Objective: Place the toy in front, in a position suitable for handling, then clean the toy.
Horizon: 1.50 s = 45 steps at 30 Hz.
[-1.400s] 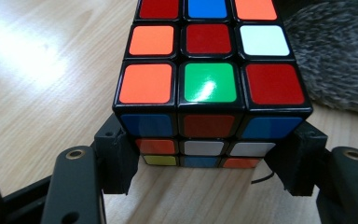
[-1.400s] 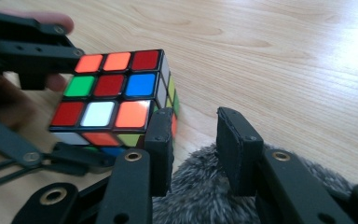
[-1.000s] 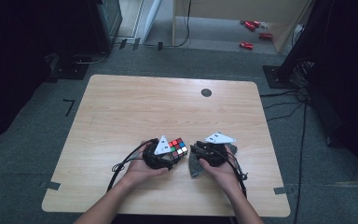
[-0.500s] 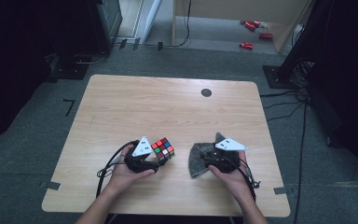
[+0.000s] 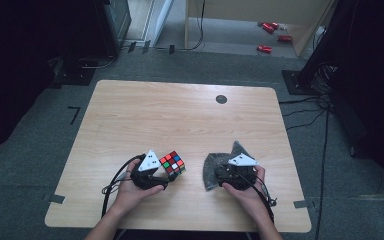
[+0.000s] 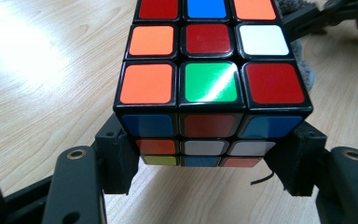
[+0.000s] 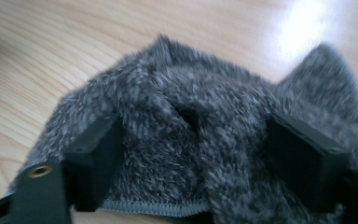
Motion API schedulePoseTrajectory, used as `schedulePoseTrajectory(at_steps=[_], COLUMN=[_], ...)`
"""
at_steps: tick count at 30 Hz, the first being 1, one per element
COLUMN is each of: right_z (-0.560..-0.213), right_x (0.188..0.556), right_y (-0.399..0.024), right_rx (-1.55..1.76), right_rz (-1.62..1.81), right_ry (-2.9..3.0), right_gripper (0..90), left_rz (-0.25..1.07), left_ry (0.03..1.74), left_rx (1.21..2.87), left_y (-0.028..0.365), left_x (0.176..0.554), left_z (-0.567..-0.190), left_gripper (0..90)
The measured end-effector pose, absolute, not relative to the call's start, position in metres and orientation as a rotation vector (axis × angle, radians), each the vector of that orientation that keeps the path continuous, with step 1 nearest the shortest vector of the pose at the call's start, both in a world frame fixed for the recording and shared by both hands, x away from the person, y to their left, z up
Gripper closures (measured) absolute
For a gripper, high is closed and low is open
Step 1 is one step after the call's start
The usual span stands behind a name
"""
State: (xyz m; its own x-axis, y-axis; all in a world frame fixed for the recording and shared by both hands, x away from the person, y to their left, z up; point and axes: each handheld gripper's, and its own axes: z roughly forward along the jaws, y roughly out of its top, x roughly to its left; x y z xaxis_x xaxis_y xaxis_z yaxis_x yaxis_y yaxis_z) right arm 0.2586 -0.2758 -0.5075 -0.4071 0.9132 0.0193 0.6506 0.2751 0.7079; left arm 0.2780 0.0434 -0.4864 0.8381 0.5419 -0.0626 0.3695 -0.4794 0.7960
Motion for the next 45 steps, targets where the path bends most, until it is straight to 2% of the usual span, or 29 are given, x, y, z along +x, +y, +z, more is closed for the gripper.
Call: schedulePoseTrajectory(at_steps=[2, 7, 10, 19, 27, 29, 33, 40, 45], right_z=[-0.510, -0.508, -0.504, -0.461, -0.433, -0.427, -0.424, -0.438, -0.443], right_x=[0.260, 0.262, 0.261, 0.250, 0.251, 0.256, 0.256, 0.249, 0.256], right_y=[-0.278, -0.284, -0.286, -0.276, -0.242, -0.224, -0.210, -0.184, -0.192], right_rx=[1.447, 1.471, 1.452, 1.301, 1.168, 1.124, 1.062, 0.967, 1.024], right_rz=[0.943, 0.969, 0.994, 1.233, 1.319, 1.319, 1.316, 1.289, 1.274], right_ry=[2.159, 2.127, 2.116, 2.015, 2.044, 2.057, 2.069, 2.151, 2.118], right_gripper=[30.2, 63.7, 73.0, 74.1, 74.0, 74.1, 74.0, 74.1, 74.3], left_rz=[0.244, 0.244, 0.247, 0.242, 0.266, 0.309, 0.353, 0.391, 0.373], left_ry=[0.670, 0.659, 0.650, 0.614, 0.570, 0.544, 0.560, 0.556, 0.569], left_rx=[2.114, 2.130, 2.133, 2.157, 2.202, 2.221, 2.251, 2.297, 2.293], left_y=[0.045, 0.044, 0.041, 0.025, 0.004, -0.002, 0.001, -0.007, -0.004], left_x=[0.278, 0.279, 0.280, 0.283, 0.286, 0.287, 0.290, 0.286, 0.288], left_z=[-0.487, -0.490, -0.490, -0.485, -0.473, -0.467, -0.468, -0.476, -0.477], left_gripper=[34.8, 34.8, 34.8, 34.9, 34.9, 34.9, 35.0, 35.0, 35.2])
